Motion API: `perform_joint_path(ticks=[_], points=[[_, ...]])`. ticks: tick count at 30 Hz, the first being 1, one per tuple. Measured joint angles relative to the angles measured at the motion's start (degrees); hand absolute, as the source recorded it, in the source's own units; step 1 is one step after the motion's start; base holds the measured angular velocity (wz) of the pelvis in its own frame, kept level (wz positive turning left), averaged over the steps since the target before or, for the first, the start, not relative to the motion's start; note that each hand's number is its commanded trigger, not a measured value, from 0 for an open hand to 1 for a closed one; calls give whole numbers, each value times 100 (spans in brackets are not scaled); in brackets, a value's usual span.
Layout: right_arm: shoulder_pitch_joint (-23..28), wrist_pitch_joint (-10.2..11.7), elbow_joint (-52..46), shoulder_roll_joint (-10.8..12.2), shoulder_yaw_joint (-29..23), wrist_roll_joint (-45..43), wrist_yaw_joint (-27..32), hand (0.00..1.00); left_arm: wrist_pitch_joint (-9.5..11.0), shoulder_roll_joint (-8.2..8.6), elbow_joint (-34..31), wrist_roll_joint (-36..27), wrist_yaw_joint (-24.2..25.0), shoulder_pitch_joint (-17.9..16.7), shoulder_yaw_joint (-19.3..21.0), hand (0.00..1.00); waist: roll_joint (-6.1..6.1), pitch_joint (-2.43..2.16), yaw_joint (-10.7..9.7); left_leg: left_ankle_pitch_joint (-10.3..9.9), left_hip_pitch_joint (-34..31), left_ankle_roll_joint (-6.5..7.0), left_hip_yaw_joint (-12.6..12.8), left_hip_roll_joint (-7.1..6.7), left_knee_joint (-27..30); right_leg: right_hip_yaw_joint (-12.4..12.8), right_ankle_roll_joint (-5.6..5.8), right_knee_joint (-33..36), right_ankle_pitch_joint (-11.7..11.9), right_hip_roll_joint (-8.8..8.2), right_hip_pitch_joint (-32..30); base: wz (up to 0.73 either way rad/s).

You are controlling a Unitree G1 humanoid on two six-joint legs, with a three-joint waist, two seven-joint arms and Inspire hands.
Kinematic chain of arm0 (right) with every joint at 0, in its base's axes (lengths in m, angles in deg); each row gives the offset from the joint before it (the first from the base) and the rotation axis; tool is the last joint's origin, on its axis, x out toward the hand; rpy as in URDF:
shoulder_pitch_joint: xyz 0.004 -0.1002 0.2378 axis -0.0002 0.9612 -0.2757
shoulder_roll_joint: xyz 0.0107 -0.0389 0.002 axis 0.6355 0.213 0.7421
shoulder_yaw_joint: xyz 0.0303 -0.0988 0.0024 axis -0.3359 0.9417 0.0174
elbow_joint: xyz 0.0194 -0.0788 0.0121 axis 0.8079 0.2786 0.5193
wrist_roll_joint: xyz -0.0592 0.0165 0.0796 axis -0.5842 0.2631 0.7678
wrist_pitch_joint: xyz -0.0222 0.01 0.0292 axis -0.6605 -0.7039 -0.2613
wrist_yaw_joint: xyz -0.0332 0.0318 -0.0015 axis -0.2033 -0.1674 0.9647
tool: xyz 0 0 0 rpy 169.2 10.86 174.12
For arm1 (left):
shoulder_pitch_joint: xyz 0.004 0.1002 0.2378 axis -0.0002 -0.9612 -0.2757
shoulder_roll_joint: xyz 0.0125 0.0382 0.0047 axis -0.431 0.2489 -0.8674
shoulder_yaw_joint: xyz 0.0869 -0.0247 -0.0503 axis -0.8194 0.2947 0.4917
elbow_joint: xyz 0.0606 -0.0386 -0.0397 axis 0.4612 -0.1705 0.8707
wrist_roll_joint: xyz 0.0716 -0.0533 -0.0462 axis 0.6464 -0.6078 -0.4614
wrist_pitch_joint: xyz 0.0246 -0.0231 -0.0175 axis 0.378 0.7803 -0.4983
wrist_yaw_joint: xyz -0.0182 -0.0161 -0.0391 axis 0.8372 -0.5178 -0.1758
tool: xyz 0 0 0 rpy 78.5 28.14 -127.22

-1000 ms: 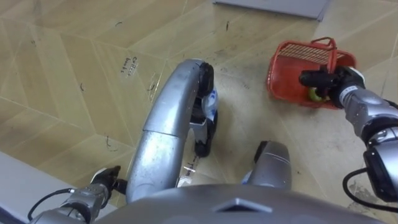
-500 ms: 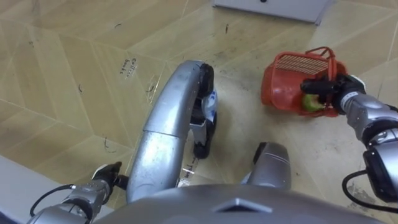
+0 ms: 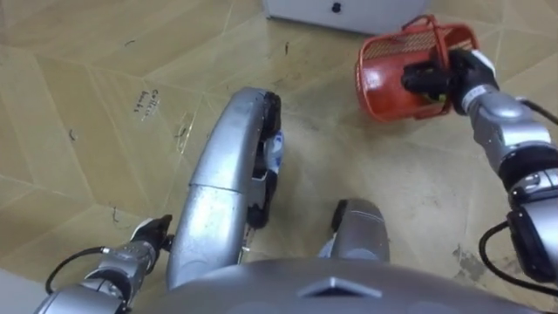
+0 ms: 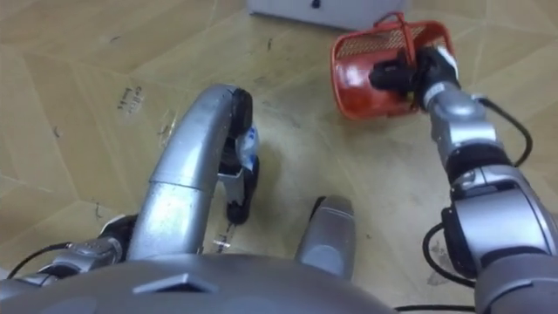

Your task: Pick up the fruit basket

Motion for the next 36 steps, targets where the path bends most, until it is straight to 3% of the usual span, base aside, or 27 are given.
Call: perform_joint_path(ticks=[2,6,9,12,13,15,16,17,18,19,20,21,22,23,24,26,27,28,29,30,31,32,33,35,36], points=[[1,-2,-196,2,-66,-51,29,100,0,-14,-109,0,-26,121,252,0,-16,-57,-136,-110,132,69,-20,-12,44,-60,1,-143,-1,29,207,0],[1,-6,-650,7,-73,-33,107,100,1,-29,-342,62,-183,335,494,0,-51,-69,-276,-229,271,168,-20,-4,70,-19,21,-418,-34,168,412,-1],[1,-15,-938,28,-67,-57,105,100,0,-28,-528,159,-237,338,657,0,-60,-82,-263,-234,511,209,-34,75,-70,156,102,-929,-126,404,521,-26],[1,-149,-1309,115,-61,-73,100,100,-118,-11,-723,356,-239,9,737,0,-21,-129,-213,-228,1045,214,-195,182,-730,340,90,-2082,-109,645,628,-67],[3,-220,-1540,143,-61,-63,105,100,-193,8,-777,392,-250,-157,863,0,19,-153,-194,-170,1302,314,-246,363,-1007,338,79,-2726,-68,759,746,-85],[10,-243,-1741,266,-61,-50,108,100,-329,20,-776,382,-285,-419,1064,0,53,-161,-153,103,1799,523,-275,697,-1314,291,83,-3838,186,940,1169,-94],[36,-245,-1772,385,-79,-25,109,100,-392,21,-776,385,-339,-629,1138,0,96,-126,-66,396,1971,564,-173,800,-1346,260,116,-4464,559,1017,1578,-39],[122,-231,-1984,154,-244,86,123,100,-471,68,-853,402,-378,-609,1103,0,74,-144,-93,339,2003,575,234,439,-2517,145,288,-4850,948,931,1700,0],[94,-212,-2041,-5,-354,137,133,100,-507,89,-939,395,-388,-557,1047,0,24,-214,-159,400,2029,642,344,376,-2945,102,350,-4931,1148,928,1675,47],[-58,-224,-2028,-62,-481,119,258,100,-559,80,-1008,368,-490,-436,1057,0,-6,-252,-84,399,2137,760,427,425,-3220,87,218,-5034,1278,887,1483,0],[-143,-243,-2047,-10,-515,-12,322,100,-609,127,-1033,320,-638,-334,1045,0,4,-249,63,509,2346,700,420,454,-3713,104,114,-5260,1001,879,1127,-48],[-50,-249,-2094,70,-435,-143,260,100,-602,149,-1040,263,-729,-271,1027,0,40,-255,175,712,2766,589,343,468,-4328,-16,144,-5674,800,856,895,-68],[17,-253,-2128,117,-394,-235,236,100,-602,145,-1022,266,-754,-268,1039,0,43,-256,195,835,3021,554,308,471,-4672,-101,183,-5956,741,811,848,-64],[217,-252,-2399,165,-389,-356,218,100,-595,128,-1014,264,-790,-292,1042,0,50,-260,185,1105,3529,458,268,483,-5386,-358,213,-6618,713,660,794,-43],[308,-252,-2565,165,-390,-385,210,100,-590,112,-1016,264,-790,-322,1041,0,67,-260,170,1239,3789,407,224,498,-5737,-523,205,-7016,718,591,786,-39],[470,-232,-3203,104,-421,-370,216,100,-594,33,-969,262,-794,-486,1100,0,109,-278,-32,1647,4551,175,-98,549,-6722,-1058,135,-8909,994,573,860,-26],[497,-227,-3379,71,-454,-364,216,100,-595,33,-972,261,-795,-533,1144,0,109,-278,-69,1682,4697,120,-165,570,-6867,-1132,119,-9374,1158,617,909,0],[594,-203,-3701,33,-580,-294,213,100,-599,39,-975,262,-801,-610,1183,0,127,-279,-179,1721,4936,49,-197,650,-6986,-1153,146,-9611,1574,742,1045,-3],[634,-201,-3884,10,-636,-173,199,100,-594,53,-985,261,-802,-723,1255,0,68,-285,-115,1782,5237,-55,-151,721,-7218,-1158,49,-9959,1704,864,1383,-8],[635,-204,-3972,8,-653,-109,171,100,-590,68,-987,262,-803,-788,1311,0,59,-281,-110,1820,5353,-113,-136,753,-7310,-1175,4,-10191,1773,949,1576,-21],[637,-210,-4130,8,-690,45,59,100,-593,92,-974,266,-803,-912,1475,0,48,-263,-138,1899,5444,-169,-125,869,-7316,-1168,-87,-10669,1915,1133,1962,-6],[635,-213,-4229,-2,-753,114,-47,100,-598,113,-986,286,-809,-1014,1629,0,-2,-264,-140,1985,5461,-234,-118,870,-7541,-1136,-119,-10931,1999,1208,2184,6],[630,-227,-4280,-32,-826,156,-95,100,-609,157,-985,334,-806,-1034,1703,0,9,-279,-143,2123,5461,-258,-109,836,-7853,-1105,-130,-11000,2019,1241,2238,11],[608,-368,-4409,-13,-977,221,-142,100,-735,187,-983,389,-816,-1109,1813,0,-88,-339,-113,2283,5563,-210,-127,842,-8120,-1108,-81,-11262,2125,1288,2341,11],[589,-436,-4408,6,-976,177,-146,100,-811,186,-981,390,-819,-1141,1808,0,-75,-330,-106,2297,5689,-214,-291,853,-8195,-1240,-46,-11237,2205,1317,2353,-3]])
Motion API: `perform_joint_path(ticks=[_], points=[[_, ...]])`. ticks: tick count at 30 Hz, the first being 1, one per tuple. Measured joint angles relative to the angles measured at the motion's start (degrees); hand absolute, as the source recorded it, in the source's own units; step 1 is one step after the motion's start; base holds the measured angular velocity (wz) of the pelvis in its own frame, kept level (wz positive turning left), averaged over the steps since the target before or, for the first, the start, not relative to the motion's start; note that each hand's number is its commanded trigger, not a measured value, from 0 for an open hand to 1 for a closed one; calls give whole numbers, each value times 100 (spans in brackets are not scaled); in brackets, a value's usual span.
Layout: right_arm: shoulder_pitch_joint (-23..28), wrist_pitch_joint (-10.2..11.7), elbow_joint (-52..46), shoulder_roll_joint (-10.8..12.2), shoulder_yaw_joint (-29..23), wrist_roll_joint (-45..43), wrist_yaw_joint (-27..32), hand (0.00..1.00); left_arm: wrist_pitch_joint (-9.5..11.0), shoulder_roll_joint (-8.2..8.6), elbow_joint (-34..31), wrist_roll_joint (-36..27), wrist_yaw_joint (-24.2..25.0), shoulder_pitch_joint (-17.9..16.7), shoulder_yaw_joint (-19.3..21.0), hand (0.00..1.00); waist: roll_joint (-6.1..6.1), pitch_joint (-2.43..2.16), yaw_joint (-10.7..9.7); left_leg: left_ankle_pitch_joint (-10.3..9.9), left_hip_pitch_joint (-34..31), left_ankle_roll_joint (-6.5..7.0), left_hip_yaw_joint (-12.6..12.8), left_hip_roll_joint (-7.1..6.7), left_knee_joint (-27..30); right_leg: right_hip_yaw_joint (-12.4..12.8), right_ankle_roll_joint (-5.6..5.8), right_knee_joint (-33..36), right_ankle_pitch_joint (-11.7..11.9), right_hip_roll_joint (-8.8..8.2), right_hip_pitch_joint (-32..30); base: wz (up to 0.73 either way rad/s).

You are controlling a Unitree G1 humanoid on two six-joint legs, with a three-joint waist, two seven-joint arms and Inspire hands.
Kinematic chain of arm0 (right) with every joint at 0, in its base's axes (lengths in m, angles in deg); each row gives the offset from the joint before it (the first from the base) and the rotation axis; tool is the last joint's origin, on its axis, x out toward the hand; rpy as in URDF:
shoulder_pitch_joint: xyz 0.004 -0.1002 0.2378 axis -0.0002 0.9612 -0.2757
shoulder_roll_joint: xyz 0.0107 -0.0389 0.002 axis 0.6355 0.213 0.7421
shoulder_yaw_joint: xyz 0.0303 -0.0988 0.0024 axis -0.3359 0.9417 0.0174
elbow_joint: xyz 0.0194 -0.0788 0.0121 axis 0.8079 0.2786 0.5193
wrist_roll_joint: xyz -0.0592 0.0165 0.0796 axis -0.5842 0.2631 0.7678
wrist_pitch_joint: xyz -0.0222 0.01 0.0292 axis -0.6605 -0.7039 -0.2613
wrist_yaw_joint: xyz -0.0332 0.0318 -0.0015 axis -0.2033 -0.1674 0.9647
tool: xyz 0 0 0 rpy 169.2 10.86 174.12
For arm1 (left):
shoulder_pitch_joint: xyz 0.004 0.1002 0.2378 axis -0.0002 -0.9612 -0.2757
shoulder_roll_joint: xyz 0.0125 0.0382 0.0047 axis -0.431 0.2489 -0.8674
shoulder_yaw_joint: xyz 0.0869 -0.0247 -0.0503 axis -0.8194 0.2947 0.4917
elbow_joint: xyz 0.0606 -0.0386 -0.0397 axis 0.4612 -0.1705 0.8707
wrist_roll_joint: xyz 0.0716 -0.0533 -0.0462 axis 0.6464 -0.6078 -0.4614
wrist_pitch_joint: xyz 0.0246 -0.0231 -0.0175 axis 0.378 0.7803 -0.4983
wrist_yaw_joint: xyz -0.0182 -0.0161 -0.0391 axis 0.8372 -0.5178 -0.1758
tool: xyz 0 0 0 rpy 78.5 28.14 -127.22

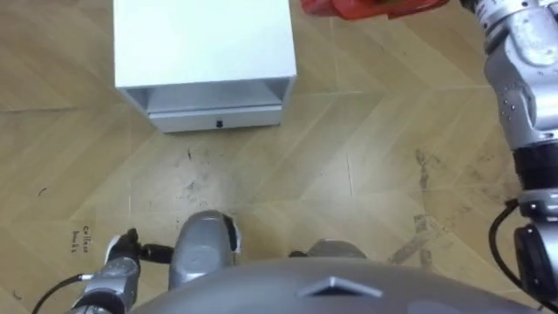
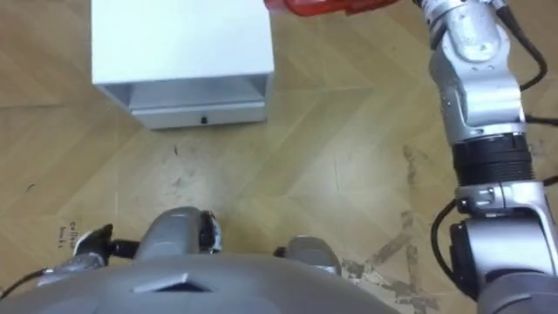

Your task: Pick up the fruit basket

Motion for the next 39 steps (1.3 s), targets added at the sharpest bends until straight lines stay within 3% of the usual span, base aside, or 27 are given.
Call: perform_joint_path(ticks=[1,2,3,4,5,6,8,9,13,20,23,28,33,36,37,39], points=[[5,-20,-1,12,1,-23,-6,100,-25,5,4,3,-3,-12,1,0,38,9,22,5,44,-12,-200,13,-23,-83,21,70,-53,14,-67,-35],[0,-24,-48,47,6,-168,-11,100,-27,-6,2,75,-18,-53,34,0,105,26,159,41,78,-78,-626,60,-28,-170,-66,-158,0,125,-276,-48],[-3,-27,-111,51,22,-228,-7,100,-23,-9,0,149,-20,-81,101,0,116,26,204,49,80,-103,-732,92,-11,-190,-159,-386,184,174,-385,-33],[84,-32,-244,52,29,-390,6,100,-41,-14,29,381,-18,-153,177,0,187,10,172,53,106,-182,-687,172,67,-319,-293,-427,585,218,-251,-10],[79,-43,-244,40,56,-422,15,100,-83,-40,55,518,9,-215,199,0,156,27,183,37,146,-238,-376,190,110,-214,-303,-528,610,244,-62,4],[78,-49,-244,17,63,-419,12,100,-123,-24,56,572,42,-237,205,0,162,19,184,43,179,-233,-270,179,-22,-180,-303,-563,610,246,5,0],[64,-88,-226,37,68,-405,-4,100,-287,18,18,747,178,-230,216,0,135,9,277,492,212,-137,-88,123,-652,-187,-277,-641,583,250,129,-10],[64,-151,-254,51,111,-417,-128,100,-346,17,14,783,198,-220,223,0,77,-11,280,509,283,-135,-87,87,-686,-242,-270,-680,581,234,151,-5],[61,-289,-263,135,115,-424,-317,100,-369,21,-79,886,210,-196,221,0,-8,-12,327,509,314,-134,-177,4,-635,-361,-251,-829,571,210,276,16],[54,-584,-328,189,145,-431,-566,100,-417,35,-101,877,365,-203,214,0,90,29,514,467,356,-136,-186,-17,-666,-503,-268,-698,441,217,320,7],[56,-684,-438,257,204,-435,-721,100,-433,36,-104,882,492,-206,194,0,111,15,626,454,360,-136,-165,-37,-648,-509,-261,-535,361,155,235,-1],[56,-690,-485,343,393,-504,-906,100,-439,35,-244,888,663,-289,195,0,102,-9,757,462,435,-91,-127,-55,-644,-517,-242,-503,349,107,304,0],[56,-693,-485,513,462,-533,-1015,100,-417,35,-269,877,705,-221,208,0,98,-14,766,385,527,-44,-94,-152,-651,-529,-183,-432,315,30,409,2],[138,-693,-487,540,505,-742,-1266,100,-395,54,-123,891,704,-186,210,0,106,-18,741,267,546,53,28,-216,-640,-538,-122,-243,280,-90,388,1],[238,-693,-483,539,506,-811,-1318,100,-397,58,-116,877,710,-136,207,0,104,-22,735,205,587,134,45,-283,-656,-555,-46,-141,266,-152,380,0],[375,-693,-428,621,573,-859,-1380,100,-395,60,-111,881,746,-124,199,0,133,-18,748,110,667,266,98,-360,-653,-570,42,512,248,-401,166,0]])
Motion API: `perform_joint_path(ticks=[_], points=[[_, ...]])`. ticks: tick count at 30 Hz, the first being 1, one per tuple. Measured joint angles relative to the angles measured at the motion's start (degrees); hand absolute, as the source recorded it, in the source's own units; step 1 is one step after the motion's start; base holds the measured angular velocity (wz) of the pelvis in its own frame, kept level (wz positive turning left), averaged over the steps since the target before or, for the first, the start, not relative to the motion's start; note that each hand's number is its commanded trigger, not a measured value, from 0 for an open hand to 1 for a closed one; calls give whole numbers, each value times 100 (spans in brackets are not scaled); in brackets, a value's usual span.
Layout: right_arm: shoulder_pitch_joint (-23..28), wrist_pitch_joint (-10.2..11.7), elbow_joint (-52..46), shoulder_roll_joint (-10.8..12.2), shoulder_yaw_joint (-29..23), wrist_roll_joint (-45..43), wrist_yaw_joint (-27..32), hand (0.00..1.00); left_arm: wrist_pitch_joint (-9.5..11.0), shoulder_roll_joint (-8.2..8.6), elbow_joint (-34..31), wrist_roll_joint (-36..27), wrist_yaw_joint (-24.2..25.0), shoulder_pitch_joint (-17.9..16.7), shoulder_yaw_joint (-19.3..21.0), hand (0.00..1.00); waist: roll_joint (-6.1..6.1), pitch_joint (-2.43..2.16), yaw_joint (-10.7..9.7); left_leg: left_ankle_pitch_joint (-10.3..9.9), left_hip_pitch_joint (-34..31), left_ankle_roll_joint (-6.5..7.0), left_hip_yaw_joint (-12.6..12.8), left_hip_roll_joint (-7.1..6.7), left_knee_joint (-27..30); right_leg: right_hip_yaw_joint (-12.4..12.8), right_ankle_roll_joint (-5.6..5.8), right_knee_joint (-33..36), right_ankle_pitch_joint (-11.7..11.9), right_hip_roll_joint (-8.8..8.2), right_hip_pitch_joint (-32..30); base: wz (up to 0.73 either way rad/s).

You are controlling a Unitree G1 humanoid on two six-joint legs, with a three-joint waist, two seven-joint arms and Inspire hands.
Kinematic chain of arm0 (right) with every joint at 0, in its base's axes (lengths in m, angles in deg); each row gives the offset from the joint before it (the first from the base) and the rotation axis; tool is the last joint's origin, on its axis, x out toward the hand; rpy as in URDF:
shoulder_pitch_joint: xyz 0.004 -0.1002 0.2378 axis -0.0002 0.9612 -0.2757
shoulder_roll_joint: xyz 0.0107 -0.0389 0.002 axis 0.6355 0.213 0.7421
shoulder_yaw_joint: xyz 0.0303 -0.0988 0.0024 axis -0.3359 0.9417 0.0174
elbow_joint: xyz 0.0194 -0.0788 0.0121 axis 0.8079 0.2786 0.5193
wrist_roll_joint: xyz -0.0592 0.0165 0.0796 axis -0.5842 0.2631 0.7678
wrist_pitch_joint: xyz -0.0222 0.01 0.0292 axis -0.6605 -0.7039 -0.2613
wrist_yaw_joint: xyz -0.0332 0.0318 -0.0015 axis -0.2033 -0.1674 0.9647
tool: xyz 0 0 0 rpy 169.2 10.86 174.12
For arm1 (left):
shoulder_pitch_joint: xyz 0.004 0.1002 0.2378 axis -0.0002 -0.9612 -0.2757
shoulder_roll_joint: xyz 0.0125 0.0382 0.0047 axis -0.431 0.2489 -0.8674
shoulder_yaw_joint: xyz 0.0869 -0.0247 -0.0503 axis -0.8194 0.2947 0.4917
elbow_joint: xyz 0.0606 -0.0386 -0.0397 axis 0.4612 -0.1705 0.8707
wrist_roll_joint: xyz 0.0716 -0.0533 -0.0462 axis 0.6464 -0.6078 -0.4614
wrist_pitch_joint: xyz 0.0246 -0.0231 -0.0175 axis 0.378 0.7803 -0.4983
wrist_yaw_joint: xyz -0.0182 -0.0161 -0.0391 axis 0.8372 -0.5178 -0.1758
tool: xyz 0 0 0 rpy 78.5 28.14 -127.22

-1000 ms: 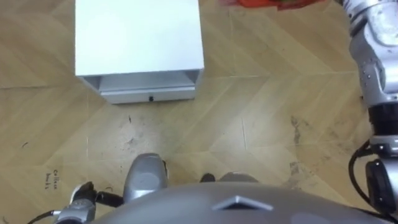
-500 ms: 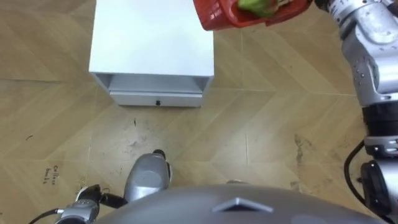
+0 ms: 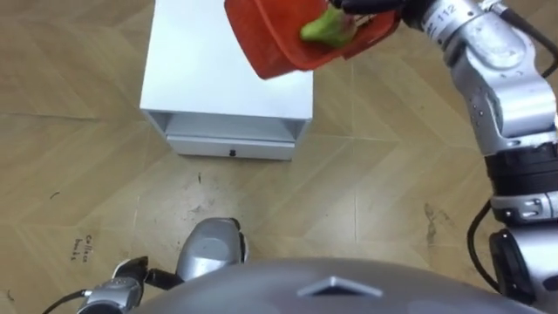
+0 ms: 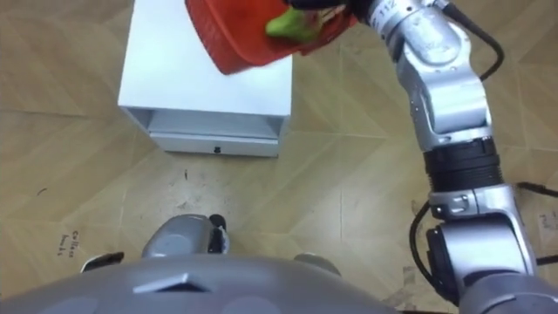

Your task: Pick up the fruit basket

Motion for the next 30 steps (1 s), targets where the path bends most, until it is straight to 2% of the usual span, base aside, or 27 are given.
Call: perform_joint_path(ticks=[1,2,3,4,5,7,8,9,10,11,12,13,14,15,16,17,18,19,23,30], points=[[40,-5,4,16,17,0,-5,100,2,-2,12,0,5,-25,-4,0,13,1,1,-18,29,28,0,-32,8,-3,37,258,21,-82,-84,17],[119,-31,6,40,52,5,-14,100,11,-4,12,0,8,-2,-23,0,44,12,-39,-65,102,94,-46,-109,28,9,136,864,118,-248,-262,23],[181,-32,9,53,60,8,-18,100,25,-8,22,-4,5,15,-25,0,68,22,-47,-101,158,133,-89,-147,33,52,137,1183,215,-324,-359,34],[304,-34,61,100,90,7,-16,100,61,-51,43,-26,-16,31,-108,0,117,54,-41,-168,289,200,-164,-223,43,181,104,1839,501,-483,-585,28],[372,-40,211,179,134,7,-28,100,89,-75,35,-29,-66,62,-110,0,123,51,-55,-246,430,259,-206,-284,77,321,36,2409,891,-610,-810,22],[374,-55,515,277,201,21,-37,100,105,-141,53,-55,-138,54,-227,0,156,68,-43,-342,545,327,-292,-312,150,567,-18,2956,1266,-620,-1135,20],[377,-59,610,276,245,24,-48,100,129,-200,1,-77,-190,112,-319,0,183,71,-56,-362,536,345,-410,-302,166,578,26,3091,1148,-564,-1318,42],[374,-59,715,266,246,41,-58,100,134,-228,-34,-84,-226,154,-348,0,231,94,-83,-363,508,346,-547,-266,161,561,54,2964,944,-411,-1477,43],[371,-59,782,257,253,75,-57,100,134,-237,-51,-108,-256,180,-371,0,249,106,-74,-362,504,347,-590,-253,156,554,63,2835,861,-333,-1541,40],[367,-60,947,258,282,143,-59,100,135,-237,-107,-137,-312,264,-396,0,266,100,-60,-359,501,349,-664,-249,146,554,68,2359,718,-193,-1622,27],[368,-65,1021,260,297,143,-63,100,139,-233,-112,-159,-324,277,-399,0,274,102,-52,-360,500,349,-705,-251,135,555,67,2022,666,-121,-1626,35],[368,-76,1146,263,315,139,-70,100,152,-233,-110,-160,-334,303,-458,0,271,96,-43,-360,497,349,-772,-262,104,527,54,1300,635,-1,-1614,32],[366,-113,1182,261,317,137,-70,100,180,-222,-120,-159,-336,334,-524,0,264,90,11,-362,472,345,-804,-274,102,523,32,536,650,122,-1541,40],[366,-112,1267,261,314,138,-69,100,170,-187,-153,-145,-330,332,-544,0,279,76,9,-371,488,329,-853,-285,89,519,-39,-202,777,265,-1380,33],[365,-112,1333,260,313,137,-69,100,158,-170,-190,-133,-329,322,-541,0,285,70,1,-379,508,314,-861,-291,64,520,-73,-474,960,316,-1295,40],[370,-114,1478,243,311,136,-73,100,159,-142,-237,-117,-324,310,-530,0,287,46,-1,-394,563,289,-842,-298,-35,486,-164,-753,1159,381,-1158,23],[356,-115,1553,228,311,137,-83,100,162,-114,-264,-118,-320,296,-521,0,313,46,30,-393,595,286,-825,-270,-86,453,-181,-848,1177,400,-1093,18],[352,-115,1644,226,311,138,-120,100,193,-100,-282,-117,-304,227,-487,0,341,43,62,-368,672,246,-803,-228,-222,430,-204,-989,1193,488,-996,0],[304,-111,1823,183,310,209,-246,100,144,-94,-141,-95,-275,-11,-407,0,339,40,83,-325,936,174,-768,-105,-531,377,-241,-1247,1216,653,-755,0],[263,-111,2298,134,312,224,-224,100,-11,-54,-48,119,-180,-148,-360,0,314,48,98,-325,1006,172,-725,-81,-606,317,-242,-1437,1215,683,-602,4]])
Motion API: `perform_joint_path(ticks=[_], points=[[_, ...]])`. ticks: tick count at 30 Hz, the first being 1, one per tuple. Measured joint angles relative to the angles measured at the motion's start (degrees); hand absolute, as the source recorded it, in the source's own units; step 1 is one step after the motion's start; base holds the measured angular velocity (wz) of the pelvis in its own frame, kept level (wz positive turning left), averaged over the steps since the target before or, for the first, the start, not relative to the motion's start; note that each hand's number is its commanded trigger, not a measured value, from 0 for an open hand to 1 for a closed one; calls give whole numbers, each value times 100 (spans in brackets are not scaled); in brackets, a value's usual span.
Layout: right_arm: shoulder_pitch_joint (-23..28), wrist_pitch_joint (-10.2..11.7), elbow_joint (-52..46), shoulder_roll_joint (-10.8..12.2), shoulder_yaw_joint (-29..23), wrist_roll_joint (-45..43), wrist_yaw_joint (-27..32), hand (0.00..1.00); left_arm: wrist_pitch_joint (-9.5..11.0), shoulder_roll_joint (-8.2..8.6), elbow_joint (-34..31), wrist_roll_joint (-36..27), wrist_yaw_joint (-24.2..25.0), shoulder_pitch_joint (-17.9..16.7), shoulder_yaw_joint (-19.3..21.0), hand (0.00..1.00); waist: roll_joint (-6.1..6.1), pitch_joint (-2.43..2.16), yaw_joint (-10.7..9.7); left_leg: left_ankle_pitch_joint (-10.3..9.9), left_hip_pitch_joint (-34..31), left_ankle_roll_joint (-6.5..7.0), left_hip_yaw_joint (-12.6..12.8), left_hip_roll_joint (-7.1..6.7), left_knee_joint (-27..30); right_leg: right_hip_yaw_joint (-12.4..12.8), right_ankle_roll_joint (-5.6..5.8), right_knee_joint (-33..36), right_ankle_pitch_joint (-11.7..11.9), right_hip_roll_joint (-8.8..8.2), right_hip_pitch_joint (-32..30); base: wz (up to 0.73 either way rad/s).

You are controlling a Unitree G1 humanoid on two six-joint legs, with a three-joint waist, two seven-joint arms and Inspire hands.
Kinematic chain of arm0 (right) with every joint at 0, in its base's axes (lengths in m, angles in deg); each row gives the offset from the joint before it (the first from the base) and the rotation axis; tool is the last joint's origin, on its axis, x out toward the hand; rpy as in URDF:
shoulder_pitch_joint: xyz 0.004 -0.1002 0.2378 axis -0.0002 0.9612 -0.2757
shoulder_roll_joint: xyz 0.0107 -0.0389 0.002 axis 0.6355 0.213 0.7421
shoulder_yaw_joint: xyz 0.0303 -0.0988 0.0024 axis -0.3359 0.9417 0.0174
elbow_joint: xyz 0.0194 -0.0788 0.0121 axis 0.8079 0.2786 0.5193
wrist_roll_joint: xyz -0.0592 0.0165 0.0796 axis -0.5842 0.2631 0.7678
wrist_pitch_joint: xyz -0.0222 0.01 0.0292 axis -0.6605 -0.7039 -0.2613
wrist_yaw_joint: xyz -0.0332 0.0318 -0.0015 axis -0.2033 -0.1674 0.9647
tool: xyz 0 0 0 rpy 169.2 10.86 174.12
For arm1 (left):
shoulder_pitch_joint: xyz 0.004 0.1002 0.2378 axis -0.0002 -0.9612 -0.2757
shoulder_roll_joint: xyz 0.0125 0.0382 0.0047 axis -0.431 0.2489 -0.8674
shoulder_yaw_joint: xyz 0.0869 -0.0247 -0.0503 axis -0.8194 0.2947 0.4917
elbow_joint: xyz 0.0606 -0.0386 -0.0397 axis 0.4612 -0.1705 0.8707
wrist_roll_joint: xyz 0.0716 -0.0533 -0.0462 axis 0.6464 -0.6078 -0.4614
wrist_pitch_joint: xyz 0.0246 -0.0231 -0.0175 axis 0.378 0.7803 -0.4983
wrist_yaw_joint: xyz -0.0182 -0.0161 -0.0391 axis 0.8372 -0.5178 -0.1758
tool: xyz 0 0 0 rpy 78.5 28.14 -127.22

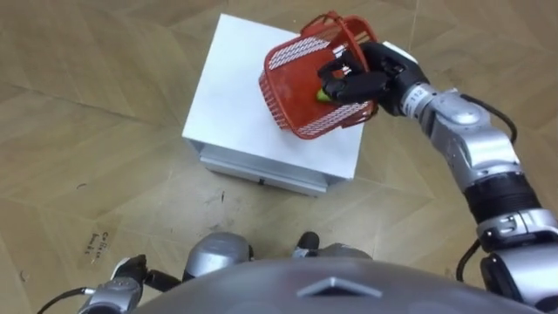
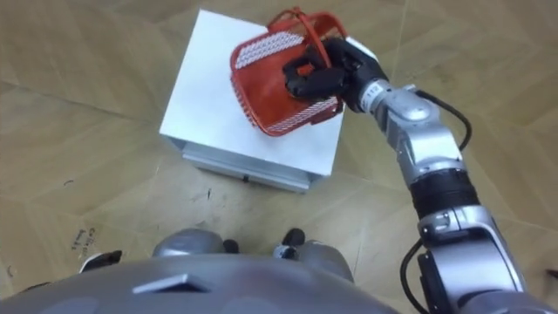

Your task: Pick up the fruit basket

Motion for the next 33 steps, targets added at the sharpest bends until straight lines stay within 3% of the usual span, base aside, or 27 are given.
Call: perform_joint_path(ticks=[5,6,7,8,13,20,33], points=[[-183,-1,309,4,27,-281,70,100,-5,-7,-23,3,56,49,-10,0,-60,0,11,-4,-250,-5,-1,-11,8,-111,1,22,30,-37,-218,8],[-299,-1,459,7,27,-384,90,93,-21,-7,-27,3,116,51,-10,0,-60,0,35,-4,-303,-5,-13,-13,24,-109,-3,23,49,-38,-264,0],[-342,-1,518,8,27,-425,131,43,-30,-8,-28,3,144,51,-10,0,-58,1,53,-4,-315,-5,-25,-13,27,-118,-4,22,53,-37,-276,0],[-429,-1,645,9,26,-426,222,0,-38,-16,-26,3,173,44,-7,0,-55,3,82,-5,-331,-6,-46,-12,29,-142,-5,18,54,-38,-284,5],[-700,-1,894,3,17,-407,546,0,-107,-28,-16,-8,257,43,-15,0,-26,17,94,-5,-394,-8,-63,-4,27,-243,-10,17,57,-46,-326,6],[-706,68,1051,4,12,-407,874,0,-120,-27,-9,-69,237,42,-22,0,6,23,75,-3,-405,-7,-37,-8,37,-271,2,7,48,-64,-338,2],[-703,188,1053,7,-2,-77,1007,0,-130,-12,-21,-64,230,19,-24,0,35,16,67,-2,-380,-8,3,4,29,-384,21,-121,36,-59,-222,2]])
